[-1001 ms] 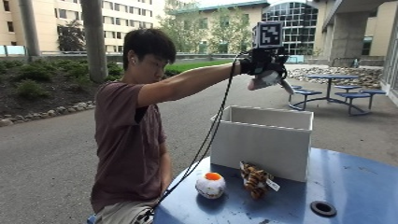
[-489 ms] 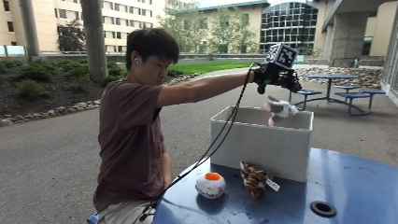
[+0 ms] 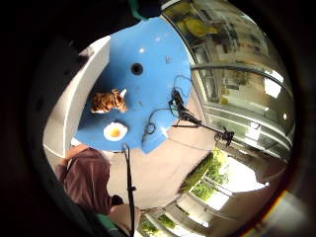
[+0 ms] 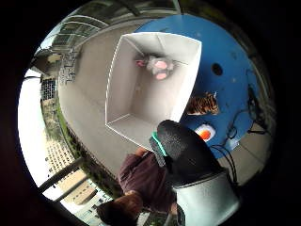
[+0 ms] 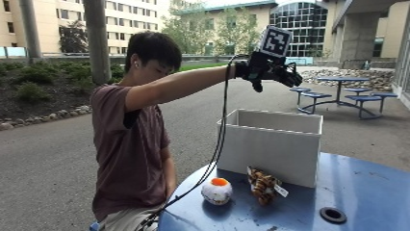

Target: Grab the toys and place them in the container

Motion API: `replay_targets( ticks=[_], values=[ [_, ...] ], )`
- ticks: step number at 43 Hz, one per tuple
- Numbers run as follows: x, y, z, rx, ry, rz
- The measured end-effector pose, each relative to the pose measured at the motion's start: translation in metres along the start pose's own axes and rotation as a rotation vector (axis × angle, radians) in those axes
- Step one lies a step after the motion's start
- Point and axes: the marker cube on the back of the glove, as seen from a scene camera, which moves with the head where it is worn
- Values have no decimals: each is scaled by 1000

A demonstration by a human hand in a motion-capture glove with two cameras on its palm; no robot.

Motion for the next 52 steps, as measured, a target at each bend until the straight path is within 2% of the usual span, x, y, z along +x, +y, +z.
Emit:
replay_targets(
  ticks=[4, 8, 12, 15, 17, 19, 22, 24, 30, 38, 43, 48, 52],
  values=[
    [47, 33, 16, -7, -48, 105],
    [91, 68, 51, -34, 0, 142],
    [113, 91, 93, -34, -34, 105],
    [134, 101, 138, -45, 25, 30],
    [144, 102, 178, -62, 82, 31],
    [145, 100, 220, -92, 112, 51],
    [130, 96, 286, -160, 54, -63],
    [118, 91, 326, -196, -10, -70],
    [108, 83, 395, -219, -78, -81],
    [93, 70, 416, 87, -75, -65],
    [88, 61, 412, 237, -154, -107],
    [90, 49, 393, 230, -233, -137],
    [102, 43, 348, 225, -280, -122]
  ],
)
